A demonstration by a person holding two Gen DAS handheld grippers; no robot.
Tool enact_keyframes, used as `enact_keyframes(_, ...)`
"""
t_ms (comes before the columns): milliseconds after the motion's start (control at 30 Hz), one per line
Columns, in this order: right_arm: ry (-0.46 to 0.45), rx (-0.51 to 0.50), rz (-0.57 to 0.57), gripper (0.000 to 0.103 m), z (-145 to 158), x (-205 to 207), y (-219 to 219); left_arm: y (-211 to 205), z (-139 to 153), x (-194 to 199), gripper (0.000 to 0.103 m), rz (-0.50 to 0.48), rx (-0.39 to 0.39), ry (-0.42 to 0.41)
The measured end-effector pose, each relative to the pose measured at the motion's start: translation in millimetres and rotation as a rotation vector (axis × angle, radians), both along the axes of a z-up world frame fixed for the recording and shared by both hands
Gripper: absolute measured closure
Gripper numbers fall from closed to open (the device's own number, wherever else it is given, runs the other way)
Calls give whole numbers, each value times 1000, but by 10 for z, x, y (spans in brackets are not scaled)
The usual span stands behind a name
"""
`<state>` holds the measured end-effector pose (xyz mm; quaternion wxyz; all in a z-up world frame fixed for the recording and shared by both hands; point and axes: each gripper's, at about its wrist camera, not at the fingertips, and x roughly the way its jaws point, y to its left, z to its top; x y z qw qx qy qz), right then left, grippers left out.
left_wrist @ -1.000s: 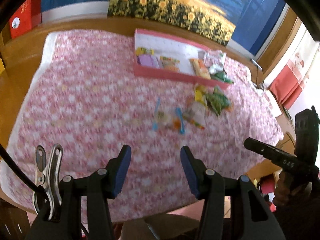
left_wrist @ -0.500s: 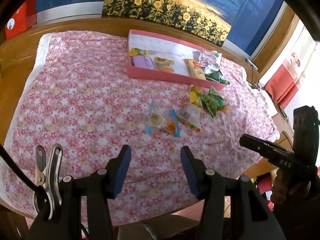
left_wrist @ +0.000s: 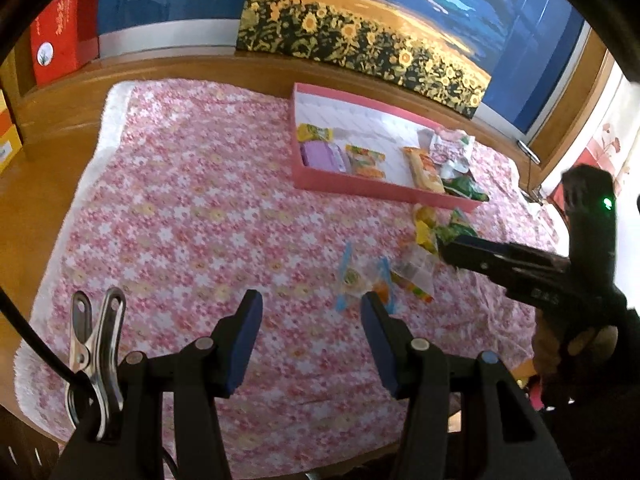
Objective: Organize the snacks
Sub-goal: 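Withdraw both open tools from the tray toward the remaining snacks, then grasp the yellow candy stick with the right gripper while the left gripper grasps the blue stick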
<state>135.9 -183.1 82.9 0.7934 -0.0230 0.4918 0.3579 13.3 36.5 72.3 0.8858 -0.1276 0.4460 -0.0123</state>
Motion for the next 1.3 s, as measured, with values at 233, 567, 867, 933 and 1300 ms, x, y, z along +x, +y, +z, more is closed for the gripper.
enact_keyframes(233,15,-107,29,57,-214,191,263,155,68,-25,49,75,17,-24)
enact_keyframes(567,6,-134,24,78,-266,223,296,194,116,3,49,95,2,-61)
enact_keyframes(867,-70,56,-24,98,197,75,59,60,164,2,49,34,32,-81)
enact_keyframes(933,-86,91,-33,98,307,33,8,54,153,1,49,27,25,-78)
enact_keyframes(1300,-56,130,-133,99,407,-310,-453,-154,118,112,49,-96,-16,-75)
